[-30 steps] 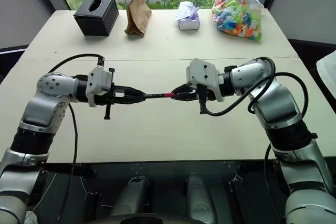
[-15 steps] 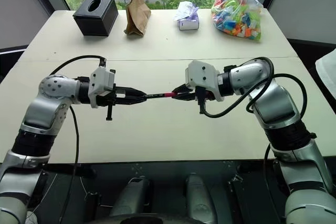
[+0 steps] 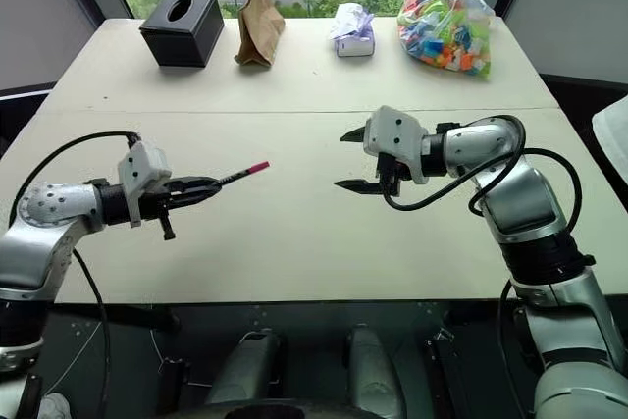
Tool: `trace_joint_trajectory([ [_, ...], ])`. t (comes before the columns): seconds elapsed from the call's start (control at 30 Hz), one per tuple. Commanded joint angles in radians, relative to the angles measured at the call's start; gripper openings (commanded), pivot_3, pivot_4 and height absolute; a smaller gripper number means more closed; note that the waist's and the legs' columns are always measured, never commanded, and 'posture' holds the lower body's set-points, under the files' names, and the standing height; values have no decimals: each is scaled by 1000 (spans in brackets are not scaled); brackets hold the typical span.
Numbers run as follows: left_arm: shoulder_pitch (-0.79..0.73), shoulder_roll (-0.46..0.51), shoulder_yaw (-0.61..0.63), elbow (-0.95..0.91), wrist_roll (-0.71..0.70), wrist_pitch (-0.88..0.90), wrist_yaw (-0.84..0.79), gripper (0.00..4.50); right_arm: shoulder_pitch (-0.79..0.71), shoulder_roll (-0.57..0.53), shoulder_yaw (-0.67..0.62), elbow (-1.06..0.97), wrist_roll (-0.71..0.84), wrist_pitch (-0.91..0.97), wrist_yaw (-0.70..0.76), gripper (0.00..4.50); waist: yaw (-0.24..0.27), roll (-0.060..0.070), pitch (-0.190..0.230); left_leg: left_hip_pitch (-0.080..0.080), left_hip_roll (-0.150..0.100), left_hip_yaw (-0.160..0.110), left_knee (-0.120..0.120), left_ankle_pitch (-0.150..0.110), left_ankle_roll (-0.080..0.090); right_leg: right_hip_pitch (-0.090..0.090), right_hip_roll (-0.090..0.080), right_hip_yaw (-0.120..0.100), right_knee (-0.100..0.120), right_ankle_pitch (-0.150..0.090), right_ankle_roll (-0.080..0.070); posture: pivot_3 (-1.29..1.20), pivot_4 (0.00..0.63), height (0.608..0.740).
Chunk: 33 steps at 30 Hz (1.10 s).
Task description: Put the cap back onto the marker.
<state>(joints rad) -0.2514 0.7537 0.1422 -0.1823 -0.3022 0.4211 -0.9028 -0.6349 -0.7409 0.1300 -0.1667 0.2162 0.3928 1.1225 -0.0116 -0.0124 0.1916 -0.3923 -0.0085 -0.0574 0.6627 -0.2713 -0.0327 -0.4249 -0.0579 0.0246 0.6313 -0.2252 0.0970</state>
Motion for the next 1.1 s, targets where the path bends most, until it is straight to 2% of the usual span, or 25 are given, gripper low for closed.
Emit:
trace_joint_trajectory([
  [0.03,11,-62,94,-79,-19,130,191,0,17,25,-55,-70,45,33,-59,3794,-1,0,0,0,0,0,0,0,0,0,0,0,0,0,0,0,150,740],
  [0.1,20,-113,140,-111,-43,258,295,0,29,40,-61,-94,56,52,-86,3794,-2,0,0,0,0,0,0,0,0,0,0,0,0,0,0,0,150,740],
  [0.3,83,-220,207,-165,-11,475,540,0,48,72,-62,-145,79,96,-152,3794,-3,0,0,1,0,-1,0,0,0,0,0,0,1,0,0,0,150,740],
  [0.53,110,-243,201,-162,32,531,656,0,54,67,-57,-162,93,110,-180,3794,1,-1,0,1,-1,-1,0,0,0,0,-1,0,1,0,0,0,150,740],
  [0.77,122,-232,194,-139,34,525,666,0,63,69,-55,-176,99,115,-201,3794,-2,-1,0,1,-1,0,0,0,0,0,-1,0,1,0,0,0,150,740],
  [0.83,127,-230,198,-140,32,527,663,1075,65,69,-53,-180,99,116,-206,3864,-2,-1,0,1,-1,0,0,0,0,0,-1,0,1,0,0,0,150,740],
  [0.93,132,-231,202,-154,24,534,660,2398,67,70,-52,-179,97,113,-210,3864,-2,-1,0,1,-1,0,0,0,0,0,-1,0,1,0,-1,0,150,740],
  [0.97,133,-232,204,-164,18,538,657,3061,68,71,-51,-178,97,113,-211,3864,-1,-1,0,1,-1,0,0,0,0,0,-1,0,1,0,0,0,150,740],
  [1.03,133,-231,211,-176,8,544,650,4030,68,73,-46,-177,96,111,-214,3864,1,-1,0,1,-1,0,0,0,0,0,-1,0,0,0,0,0,150,740],
  [1.07,132,-233,218,-199,1,546,649,4444,70,73,-43,-176,96,109,-212,3864,1,-1,0,1,-1,0,0,0,0,1,-1,0,0,0,0,0,150,740],
  [1.1,132,-233,235,-233,-19,562,643,4444,70,75,-37,-176,96,107,-210,3864,0,-1,0,1,-1,0,0,0,0,1,-2,0,0,0,0,0,150,740],
])
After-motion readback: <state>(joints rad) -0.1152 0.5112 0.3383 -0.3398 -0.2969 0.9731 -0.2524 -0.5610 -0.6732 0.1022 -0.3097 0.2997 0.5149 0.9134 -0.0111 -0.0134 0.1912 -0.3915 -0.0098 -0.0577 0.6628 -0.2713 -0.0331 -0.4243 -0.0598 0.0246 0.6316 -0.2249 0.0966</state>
